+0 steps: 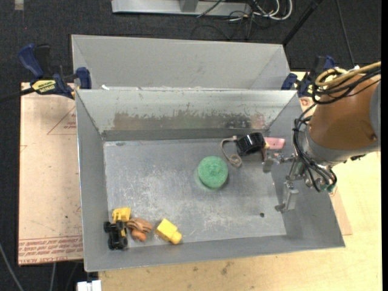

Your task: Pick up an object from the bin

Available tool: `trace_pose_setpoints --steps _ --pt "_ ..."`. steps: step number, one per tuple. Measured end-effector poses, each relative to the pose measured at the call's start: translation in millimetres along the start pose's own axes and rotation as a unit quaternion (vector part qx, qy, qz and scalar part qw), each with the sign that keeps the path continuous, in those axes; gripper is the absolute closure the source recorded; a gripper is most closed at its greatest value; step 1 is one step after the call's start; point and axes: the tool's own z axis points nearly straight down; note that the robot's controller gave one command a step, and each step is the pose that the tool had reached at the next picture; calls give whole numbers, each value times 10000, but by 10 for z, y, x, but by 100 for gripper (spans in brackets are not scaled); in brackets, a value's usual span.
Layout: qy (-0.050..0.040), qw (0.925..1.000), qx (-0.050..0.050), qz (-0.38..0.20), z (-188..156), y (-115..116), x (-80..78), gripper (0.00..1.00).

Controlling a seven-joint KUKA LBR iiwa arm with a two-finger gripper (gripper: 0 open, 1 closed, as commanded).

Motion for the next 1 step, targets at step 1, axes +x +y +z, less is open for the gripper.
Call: trace_pose_setpoints --steps 1 --pt "37 9984 -8 555 393 210 -65 0"
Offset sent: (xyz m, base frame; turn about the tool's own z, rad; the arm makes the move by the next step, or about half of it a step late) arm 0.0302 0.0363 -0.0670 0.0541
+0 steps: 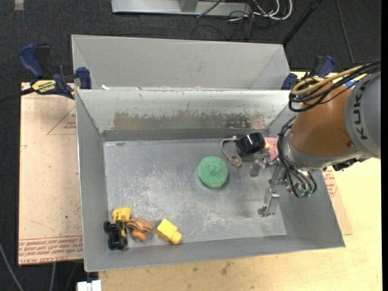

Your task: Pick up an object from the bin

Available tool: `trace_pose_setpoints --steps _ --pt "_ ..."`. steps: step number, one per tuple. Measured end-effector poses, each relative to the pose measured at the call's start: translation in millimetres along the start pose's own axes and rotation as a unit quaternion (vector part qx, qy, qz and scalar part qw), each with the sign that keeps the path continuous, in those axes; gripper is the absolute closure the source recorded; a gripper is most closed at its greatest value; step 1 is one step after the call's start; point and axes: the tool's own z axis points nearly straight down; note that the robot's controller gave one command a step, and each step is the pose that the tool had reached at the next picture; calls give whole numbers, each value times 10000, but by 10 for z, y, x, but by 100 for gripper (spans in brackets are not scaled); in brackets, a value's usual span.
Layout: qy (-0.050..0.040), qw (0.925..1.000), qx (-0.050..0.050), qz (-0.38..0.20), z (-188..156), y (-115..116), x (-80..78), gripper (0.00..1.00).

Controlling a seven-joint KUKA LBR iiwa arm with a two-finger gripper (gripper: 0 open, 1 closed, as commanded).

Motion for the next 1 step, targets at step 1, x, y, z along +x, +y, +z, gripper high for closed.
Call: trace_pose_setpoints --steps 1 --pt "-16 9997 1 -223 218 141 -184 0"
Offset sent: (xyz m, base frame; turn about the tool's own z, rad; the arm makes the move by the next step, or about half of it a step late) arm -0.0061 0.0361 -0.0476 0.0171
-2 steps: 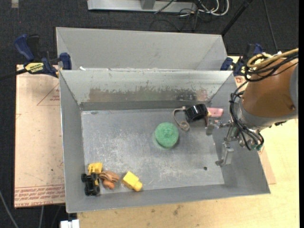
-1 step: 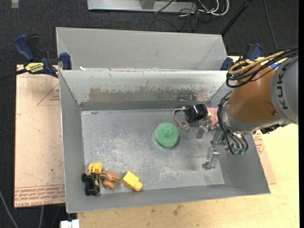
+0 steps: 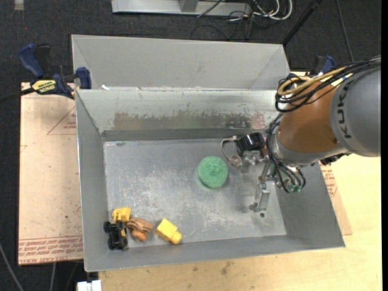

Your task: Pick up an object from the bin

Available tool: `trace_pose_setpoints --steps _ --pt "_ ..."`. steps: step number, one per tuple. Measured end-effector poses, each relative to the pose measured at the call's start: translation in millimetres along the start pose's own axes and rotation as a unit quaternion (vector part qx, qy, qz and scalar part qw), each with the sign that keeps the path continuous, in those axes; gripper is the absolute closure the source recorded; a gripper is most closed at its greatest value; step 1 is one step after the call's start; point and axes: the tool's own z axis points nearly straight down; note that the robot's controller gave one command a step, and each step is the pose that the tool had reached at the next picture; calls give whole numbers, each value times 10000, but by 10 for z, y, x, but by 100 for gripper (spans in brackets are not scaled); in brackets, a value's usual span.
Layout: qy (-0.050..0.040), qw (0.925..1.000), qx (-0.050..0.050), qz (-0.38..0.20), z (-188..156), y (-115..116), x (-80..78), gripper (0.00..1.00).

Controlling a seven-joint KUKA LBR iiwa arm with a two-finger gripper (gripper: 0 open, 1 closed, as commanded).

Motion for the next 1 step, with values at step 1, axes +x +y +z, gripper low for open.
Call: trace_pose_setpoints --steps 1 --pt "6 9999 -3 112 149 128 90 0"
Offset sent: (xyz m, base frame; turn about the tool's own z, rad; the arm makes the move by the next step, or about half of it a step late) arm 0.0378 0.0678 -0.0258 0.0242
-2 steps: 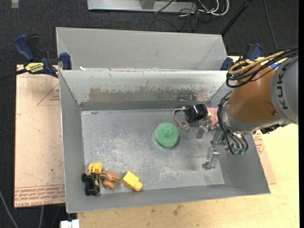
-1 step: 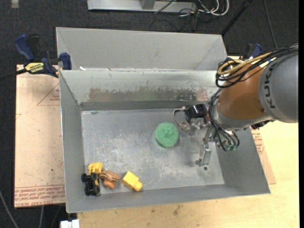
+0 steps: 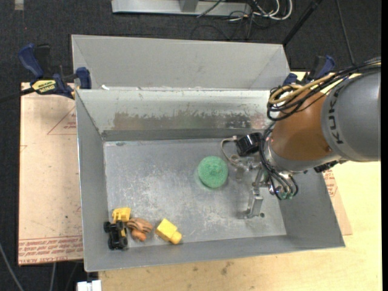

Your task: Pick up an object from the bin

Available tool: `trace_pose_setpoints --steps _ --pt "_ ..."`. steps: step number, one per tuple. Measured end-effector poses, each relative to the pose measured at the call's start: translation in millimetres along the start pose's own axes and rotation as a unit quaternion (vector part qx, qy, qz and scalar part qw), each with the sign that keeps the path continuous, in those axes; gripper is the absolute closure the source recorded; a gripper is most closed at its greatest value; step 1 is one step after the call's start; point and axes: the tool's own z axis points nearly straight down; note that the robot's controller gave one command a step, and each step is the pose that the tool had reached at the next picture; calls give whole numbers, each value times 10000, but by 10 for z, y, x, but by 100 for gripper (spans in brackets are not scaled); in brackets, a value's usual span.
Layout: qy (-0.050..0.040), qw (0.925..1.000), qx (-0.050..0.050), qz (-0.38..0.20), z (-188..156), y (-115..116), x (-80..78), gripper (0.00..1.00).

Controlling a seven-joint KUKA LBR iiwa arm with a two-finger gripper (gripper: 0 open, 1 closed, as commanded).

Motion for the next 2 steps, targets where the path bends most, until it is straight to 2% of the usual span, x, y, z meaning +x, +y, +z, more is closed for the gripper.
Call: trace_pose_setpoints --steps 1,2 --pt "14 10000 7 42 78 387 -265 0" --pt "29 9999 -5 -170 -289 547 -522 0"
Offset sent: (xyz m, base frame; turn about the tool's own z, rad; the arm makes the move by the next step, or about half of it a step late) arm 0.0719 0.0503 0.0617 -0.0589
